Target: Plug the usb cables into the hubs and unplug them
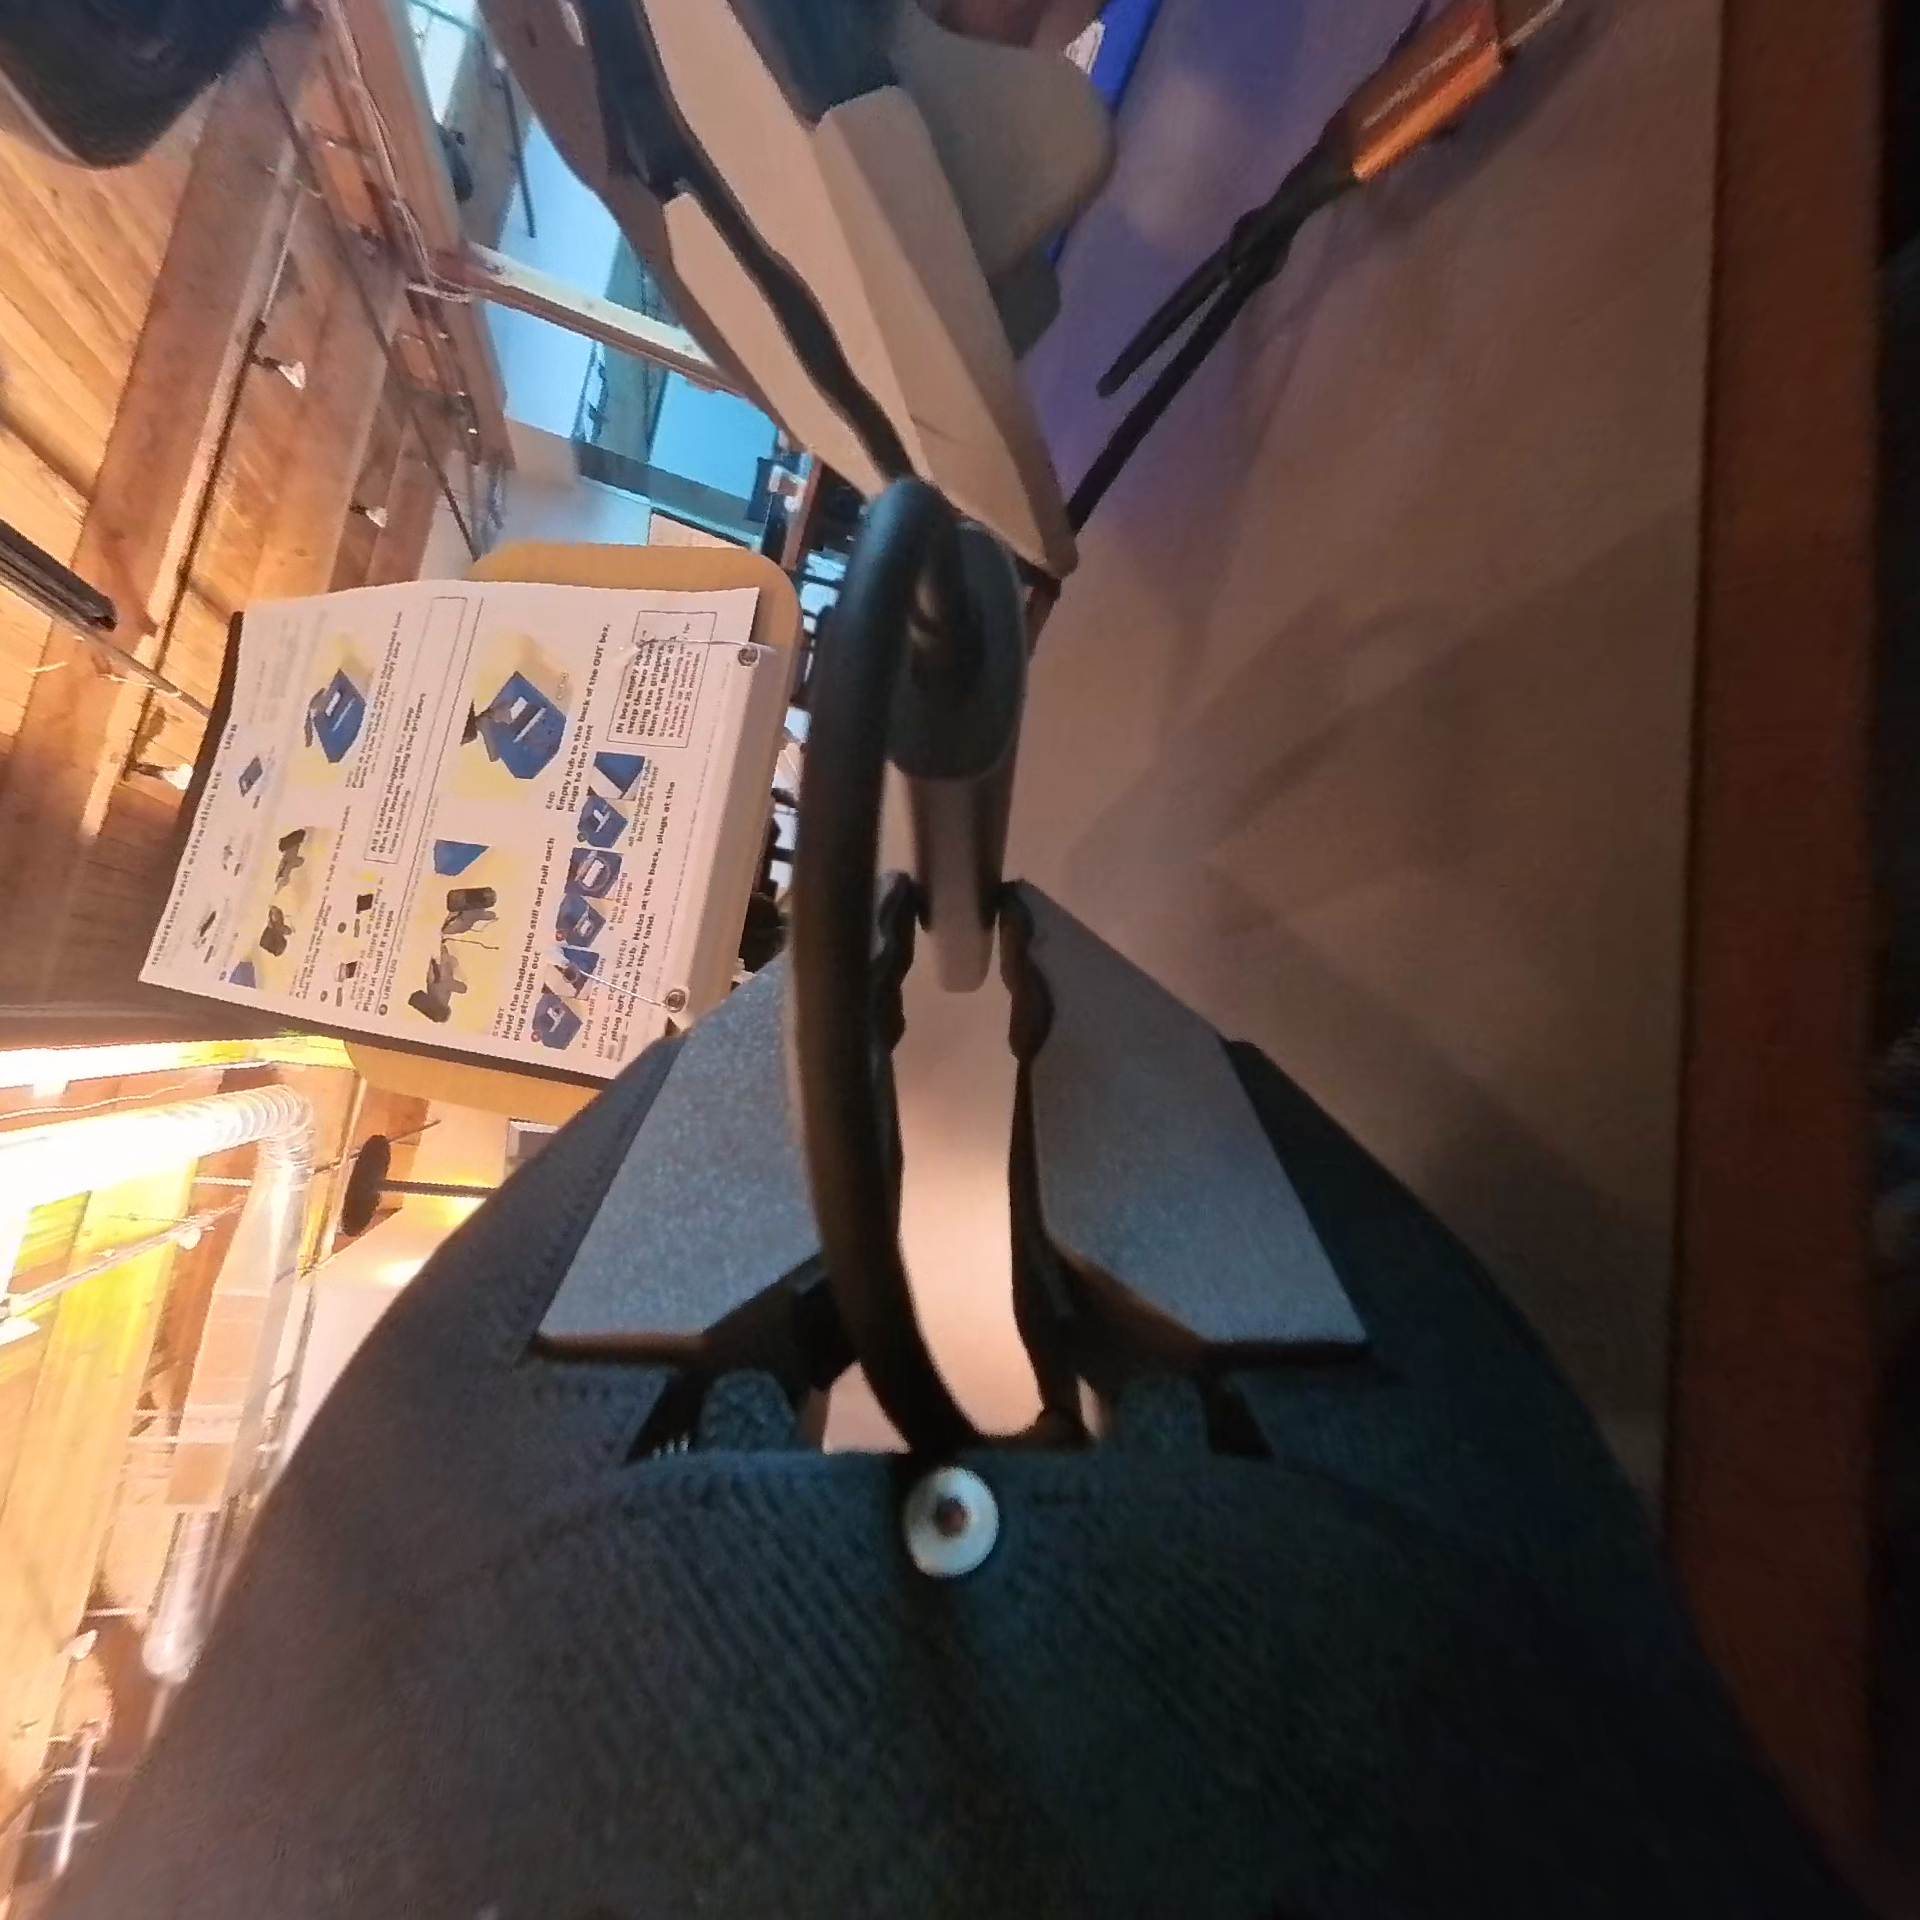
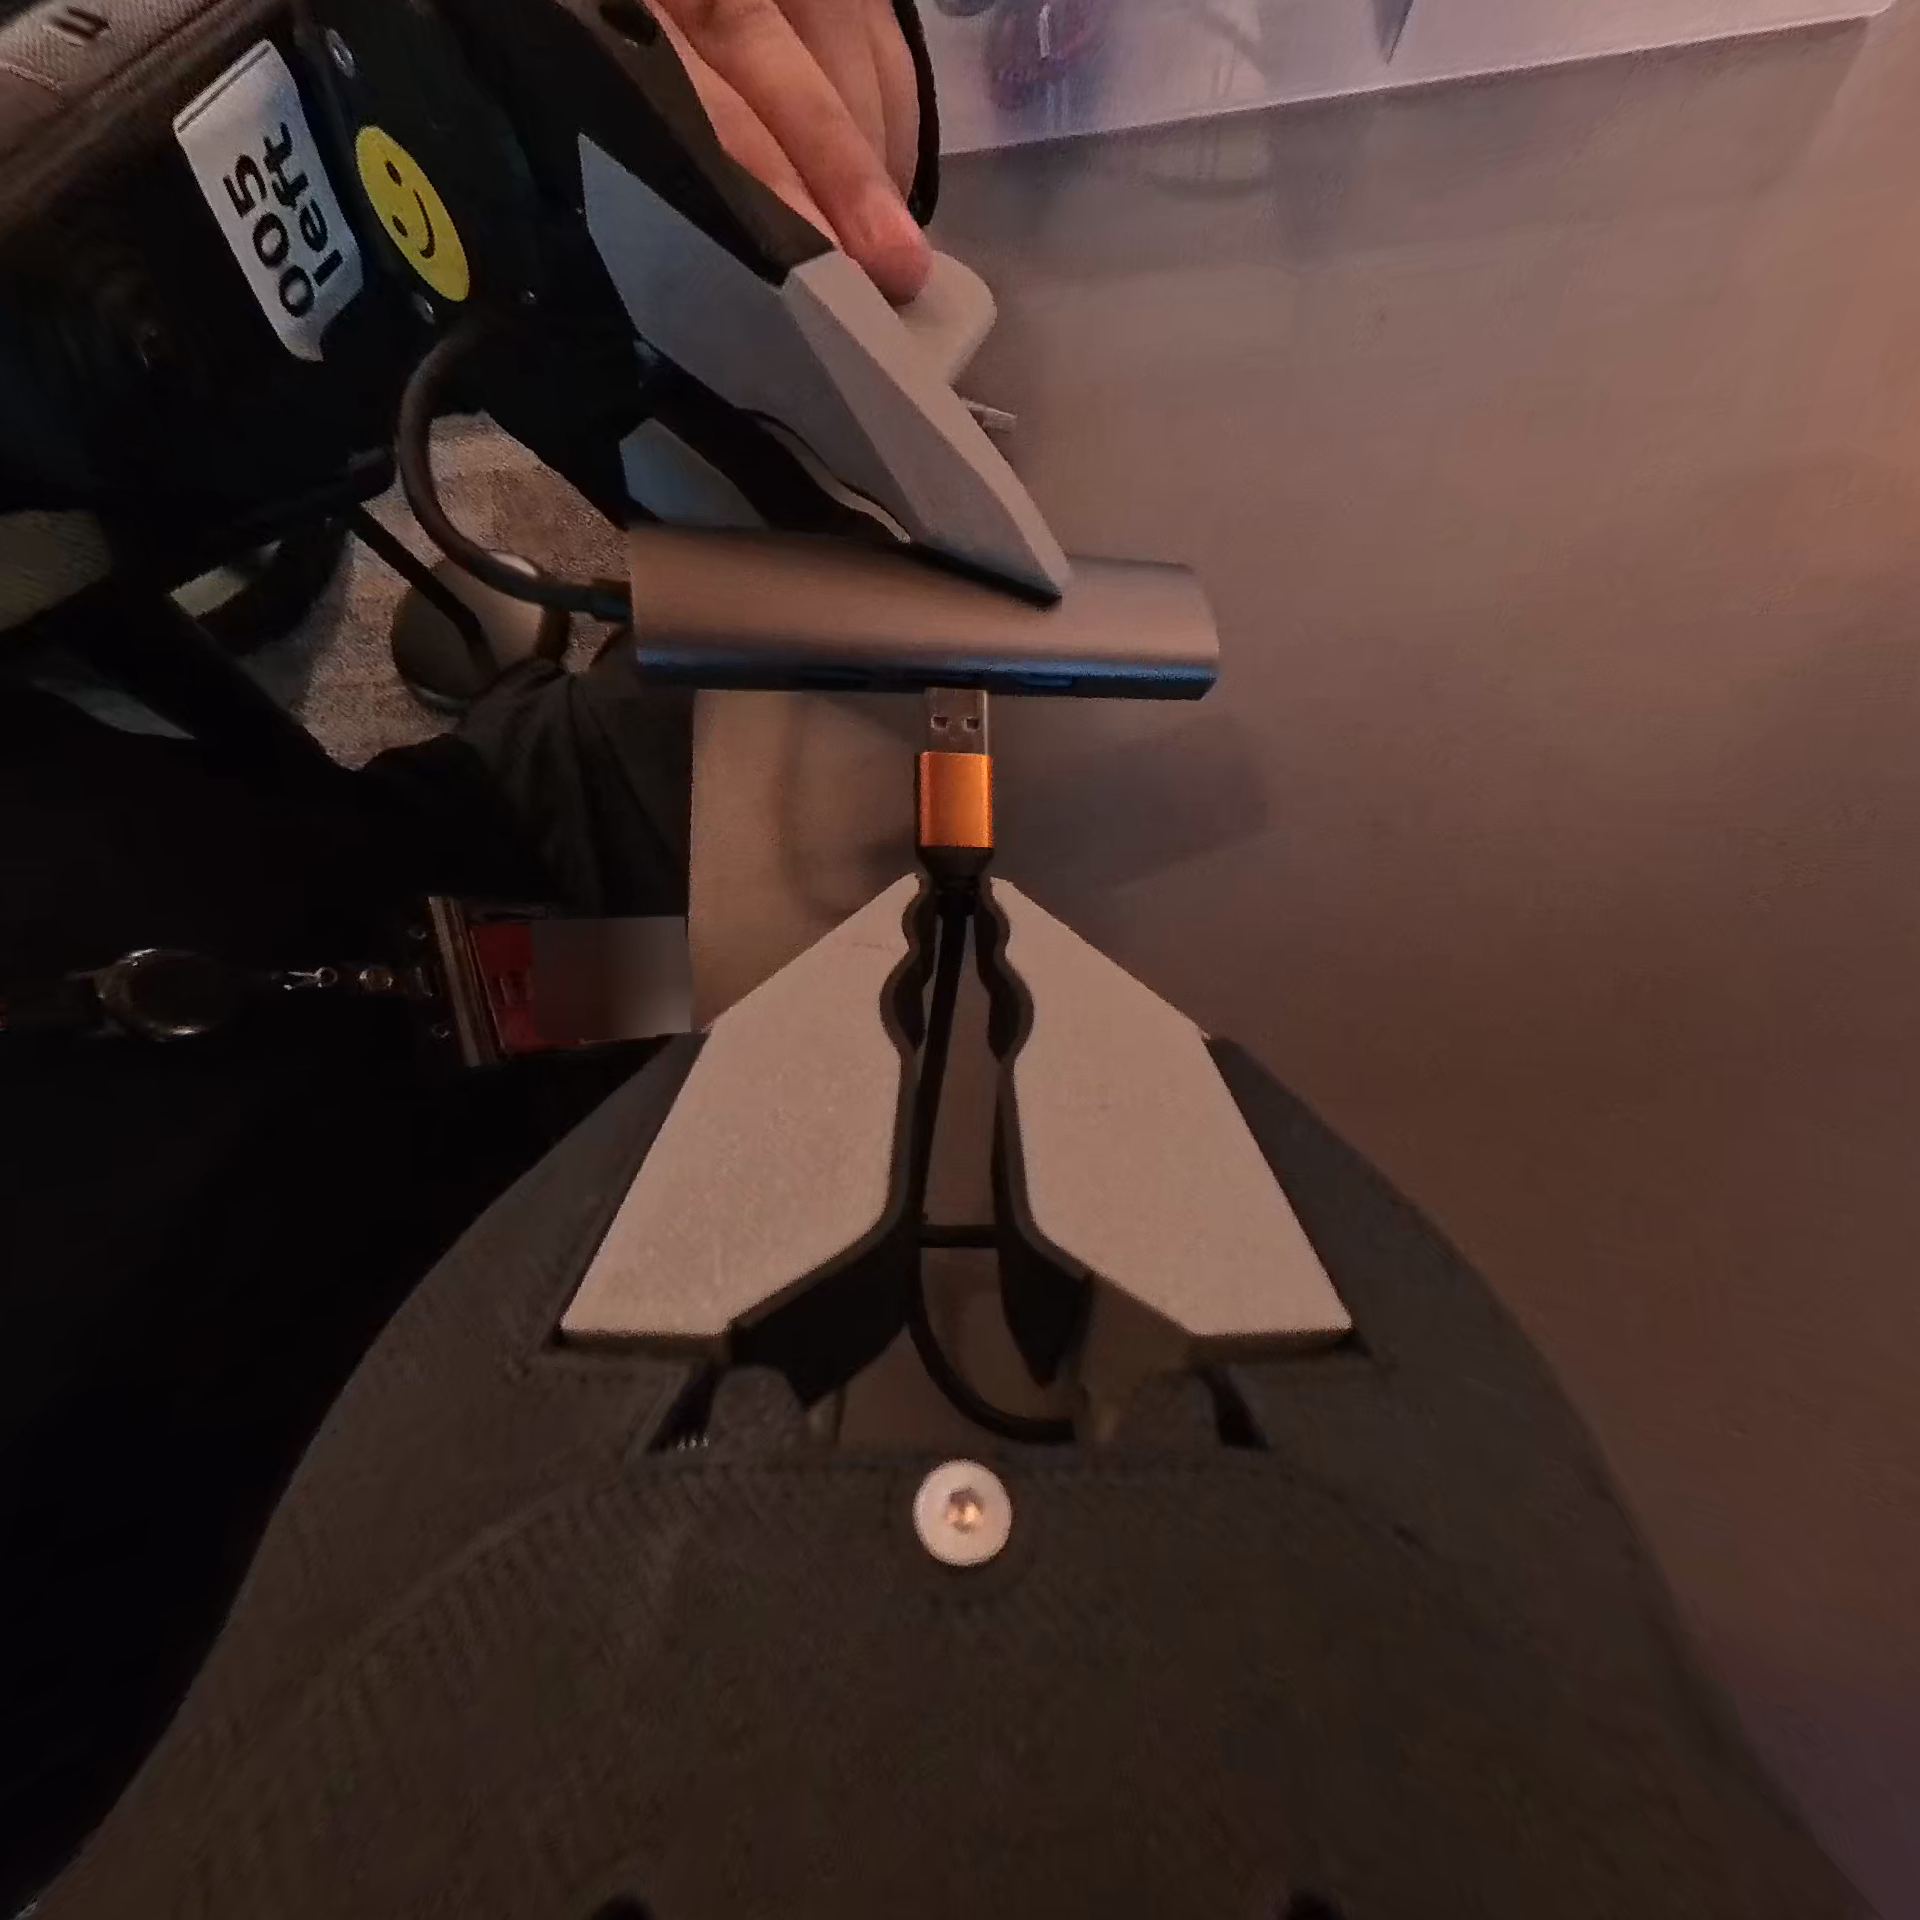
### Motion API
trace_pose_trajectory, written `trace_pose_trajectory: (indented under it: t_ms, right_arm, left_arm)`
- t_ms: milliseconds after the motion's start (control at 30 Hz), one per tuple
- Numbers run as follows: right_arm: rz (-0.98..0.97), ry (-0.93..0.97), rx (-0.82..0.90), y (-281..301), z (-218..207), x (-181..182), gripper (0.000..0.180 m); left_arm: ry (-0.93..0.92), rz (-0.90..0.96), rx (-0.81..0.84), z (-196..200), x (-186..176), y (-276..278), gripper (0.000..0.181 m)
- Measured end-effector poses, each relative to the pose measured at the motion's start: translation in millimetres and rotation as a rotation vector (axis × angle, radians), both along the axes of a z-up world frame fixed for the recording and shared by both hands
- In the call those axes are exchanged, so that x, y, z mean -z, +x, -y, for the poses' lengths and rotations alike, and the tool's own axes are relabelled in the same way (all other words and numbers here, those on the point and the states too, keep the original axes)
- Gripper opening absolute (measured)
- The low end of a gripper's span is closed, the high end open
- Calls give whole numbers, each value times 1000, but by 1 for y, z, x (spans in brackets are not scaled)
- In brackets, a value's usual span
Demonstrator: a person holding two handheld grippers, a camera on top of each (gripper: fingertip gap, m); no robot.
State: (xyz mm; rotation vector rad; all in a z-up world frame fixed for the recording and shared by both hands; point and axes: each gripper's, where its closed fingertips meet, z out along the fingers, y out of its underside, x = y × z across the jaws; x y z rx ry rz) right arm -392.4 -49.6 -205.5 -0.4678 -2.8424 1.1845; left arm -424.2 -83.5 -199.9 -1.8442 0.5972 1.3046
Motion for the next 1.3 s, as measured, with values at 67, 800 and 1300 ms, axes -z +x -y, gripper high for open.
trace_pose_trajectory:
  t_ms: [67,800,1300]
  right_arm:
    - [-14,20,1,0,-1,2,4]
    - [-107,75,-80,6,-6,3,5]
    - [8,6,-74,4,-3,9,4]
  left_arm:
    - [-8,-6,5,-1,1,1,13]
    - [-83,-57,42,-6,11,7,14]
    - [-164,-124,6,-7,21,6,13]
